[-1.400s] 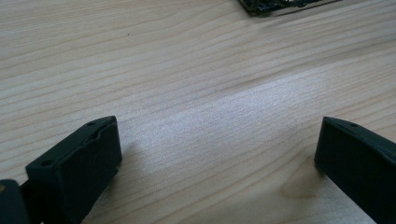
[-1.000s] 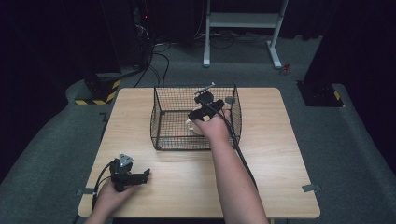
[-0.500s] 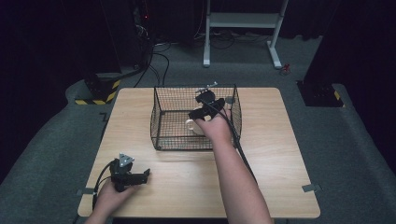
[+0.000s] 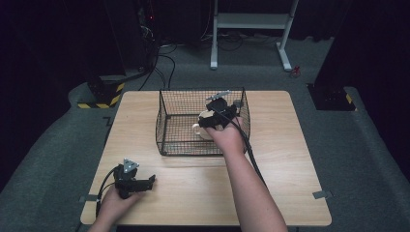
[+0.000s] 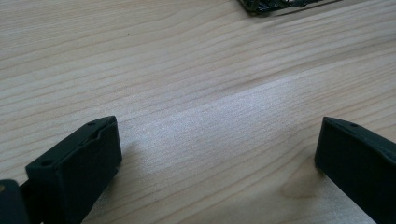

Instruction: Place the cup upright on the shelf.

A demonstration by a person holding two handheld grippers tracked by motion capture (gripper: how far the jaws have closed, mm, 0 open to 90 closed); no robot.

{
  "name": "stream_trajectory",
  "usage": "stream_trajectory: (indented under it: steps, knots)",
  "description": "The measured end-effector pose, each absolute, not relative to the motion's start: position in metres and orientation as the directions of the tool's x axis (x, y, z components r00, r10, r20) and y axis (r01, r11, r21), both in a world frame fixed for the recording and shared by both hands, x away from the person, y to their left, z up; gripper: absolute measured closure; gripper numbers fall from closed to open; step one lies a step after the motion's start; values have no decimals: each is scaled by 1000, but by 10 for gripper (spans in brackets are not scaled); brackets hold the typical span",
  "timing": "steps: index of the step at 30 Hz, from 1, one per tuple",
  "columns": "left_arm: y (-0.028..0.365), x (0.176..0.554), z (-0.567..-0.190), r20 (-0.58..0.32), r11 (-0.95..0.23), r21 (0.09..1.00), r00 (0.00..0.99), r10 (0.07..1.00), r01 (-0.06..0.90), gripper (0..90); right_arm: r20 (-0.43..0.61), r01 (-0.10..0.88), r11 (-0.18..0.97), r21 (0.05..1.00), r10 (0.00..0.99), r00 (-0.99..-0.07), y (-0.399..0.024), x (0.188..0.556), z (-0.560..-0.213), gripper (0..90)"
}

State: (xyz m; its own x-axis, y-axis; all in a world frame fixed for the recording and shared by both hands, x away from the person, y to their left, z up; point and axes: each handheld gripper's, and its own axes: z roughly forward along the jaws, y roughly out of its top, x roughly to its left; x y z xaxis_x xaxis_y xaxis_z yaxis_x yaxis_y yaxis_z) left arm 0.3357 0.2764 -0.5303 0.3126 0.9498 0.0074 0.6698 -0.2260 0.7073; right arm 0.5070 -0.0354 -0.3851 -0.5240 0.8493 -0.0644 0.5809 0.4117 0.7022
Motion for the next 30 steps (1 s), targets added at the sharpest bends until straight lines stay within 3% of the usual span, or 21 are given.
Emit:
stream_trajectory:
  steps: [19, 30]
  knots:
    - [276, 336, -530, 7, -226, 707, 312, 950, 670, 8, -62, 519, 379, 766, 848, -527, -70, 454, -380, 131]
    - [276, 336, -530, 7, -226, 707, 312, 950, 670, 8, -72, 473, 355, 806, 852, -519, -106, 410, -395, 128]
